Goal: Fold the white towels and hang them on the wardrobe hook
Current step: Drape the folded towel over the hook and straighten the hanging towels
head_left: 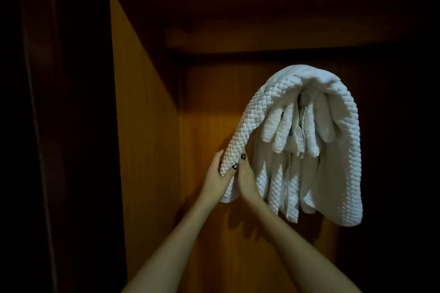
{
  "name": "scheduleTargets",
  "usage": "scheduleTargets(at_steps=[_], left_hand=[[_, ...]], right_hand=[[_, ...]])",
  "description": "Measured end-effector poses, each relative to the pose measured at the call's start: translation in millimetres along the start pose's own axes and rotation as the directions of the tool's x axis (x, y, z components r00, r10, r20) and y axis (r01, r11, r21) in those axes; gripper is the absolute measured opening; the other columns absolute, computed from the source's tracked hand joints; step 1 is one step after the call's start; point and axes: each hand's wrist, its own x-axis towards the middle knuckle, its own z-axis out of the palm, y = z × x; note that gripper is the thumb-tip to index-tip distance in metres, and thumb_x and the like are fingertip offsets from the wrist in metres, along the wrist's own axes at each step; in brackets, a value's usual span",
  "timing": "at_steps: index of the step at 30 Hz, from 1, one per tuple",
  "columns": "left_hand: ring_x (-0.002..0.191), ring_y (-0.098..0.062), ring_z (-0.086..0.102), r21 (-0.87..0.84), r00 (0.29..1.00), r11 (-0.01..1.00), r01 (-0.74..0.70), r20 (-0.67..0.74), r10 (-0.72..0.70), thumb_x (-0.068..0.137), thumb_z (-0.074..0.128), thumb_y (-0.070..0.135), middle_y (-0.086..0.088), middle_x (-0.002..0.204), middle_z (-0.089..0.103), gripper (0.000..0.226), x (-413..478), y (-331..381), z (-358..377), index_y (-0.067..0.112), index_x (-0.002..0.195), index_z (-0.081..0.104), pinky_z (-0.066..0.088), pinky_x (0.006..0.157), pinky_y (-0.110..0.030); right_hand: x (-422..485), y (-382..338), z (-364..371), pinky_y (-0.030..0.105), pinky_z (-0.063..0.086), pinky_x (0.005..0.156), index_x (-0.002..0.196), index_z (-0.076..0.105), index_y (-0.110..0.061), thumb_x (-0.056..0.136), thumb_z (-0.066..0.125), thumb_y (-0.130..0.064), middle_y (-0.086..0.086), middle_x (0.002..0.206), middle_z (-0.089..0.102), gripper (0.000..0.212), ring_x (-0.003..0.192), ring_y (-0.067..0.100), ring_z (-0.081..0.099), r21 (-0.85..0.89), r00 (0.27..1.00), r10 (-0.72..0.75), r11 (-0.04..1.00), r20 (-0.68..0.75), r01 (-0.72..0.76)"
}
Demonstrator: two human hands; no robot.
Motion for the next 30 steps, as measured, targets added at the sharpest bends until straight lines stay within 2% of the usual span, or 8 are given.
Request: scheduleTargets(at_steps=[7,10,13,16,19,22,24,30], left_hand=[[0.116,0.008,0.051,-0.055,0.982,0.998,0.027,0.189,-0.016,0.092,0.061,0.029,0.021,0.126,0.052,0.048,8,16,4,0.03,0.135,0.04,0.042,0.083,-0.004],[0.128,-0.009,0.046,-0.076,0.985,0.997,0.029,0.171,-0.015,0.091,0.058,0.037,0.007,0.141,0.045,0.059,13,28,3,0.021,0.143,0.035,0.042,0.095,-0.014],[0.131,-0.004,0.035,-0.129,0.989,0.99,-0.055,0.128,0.072,0.093,0.058,0.028,0.004,0.147,0.034,0.062,24,57,8,0.019,0.146,0.027,0.036,0.09,-0.001],[0.123,0.013,0.038,-0.106,0.96,0.968,-0.227,0.143,0.241,0.094,0.059,0.024,0.008,0.142,0.036,0.06,49,103,18,0.021,0.145,0.03,0.033,0.088,0.003],[0.128,-0.001,0.036,-0.03,0.907,0.933,-0.358,0.227,0.355,0.094,0.058,0.025,0.001,0.147,0.038,0.057,85,141,29,0.017,0.145,0.034,0.03,0.092,0.003],[0.133,-0.004,0.032,-0.116,0.91,0.962,-0.248,0.311,0.273,0.098,0.052,0.031,0.006,0.151,0.034,0.052,107,159,40,0.024,0.146,0.035,0.033,0.102,-0.013],[0.138,-0.012,0.032,-0.183,0.918,0.966,-0.18,0.32,0.232,0.099,0.046,0.037,0.005,0.153,0.033,0.048,110,161,46,0.03,0.145,0.036,0.035,0.11,-0.03],[0.125,-0.019,0.051,-0.219,0.947,0.968,-0.12,0.268,0.178,0.1,0.04,0.045,-0.003,0.138,0.052,0.046,126,169,56,0.025,0.141,0.043,0.044,0.104,-0.04]], right_hand=[[-39,5,-35,0.006,0.011,0.112,0.149,0.002,-0.046,0.098,0.024,-0.059,-0.041,0.152,0.004,0.057,0.144,-0.009,0.008,-0.169,0.986,-0.134,0.974,0.096,0.149],[-58,-12,-47,0.008,0.014,0.113,0.149,0.002,-0.05,0.098,0.027,-0.058,-0.032,0.156,0.009,0.057,0.145,-0.003,0.014,-0.239,0.969,-0.209,0.942,0.128,0.235],[-70,-43,-67,0.022,0.031,0.113,0.151,0.014,-0.038,0.1,0.043,-0.037,-0.007,0.155,0.031,0.059,0.14,0.007,0.034,-0.299,0.941,-0.336,0.894,0.042,0.333],[-70,-87,-106,0.03,0.044,0.103,0.14,0.04,-0.008,0.092,0.048,-0.011,0.001,0.135,0.049,0.048,0.124,0.013,0.052,-0.439,0.781,-0.59,0.768,-0.205,0.466],[-52,-129,-163,0.031,0.037,0.108,0.138,0.041,-0.009,0.089,0.053,-0.008,0.001,0.135,0.045,0.05,0.127,0.019,0.046,-0.599,0.62,-0.698,0.682,-0.359,0.42],[-27,-158,-211,0.037,0.02,0.117,0.15,0.026,-0.027,0.095,0.057,-0.031,-0.004,0.153,0.031,0.063,0.144,0.016,0.023,-0.671,0.778,-0.519,0.721,-0.354,0.175],[-13,-159,-226,0.035,0.018,0.118,0.153,0.014,-0.032,0.099,0.049,-0.04,-0.013,0.157,0.019,0.065,0.143,0.002,0.015,-0.662,0.906,-0.368,0.735,-0.207,0.147],[28,-151,-211,0.033,0.035,0.107,0.141,0.003,-0.065,0.1,0.041,-0.043,-0.017,0.155,0.026,0.06,0.137,0.007,0.033,-0.525,0.976,-0.22,0.83,0.005,0.19]])
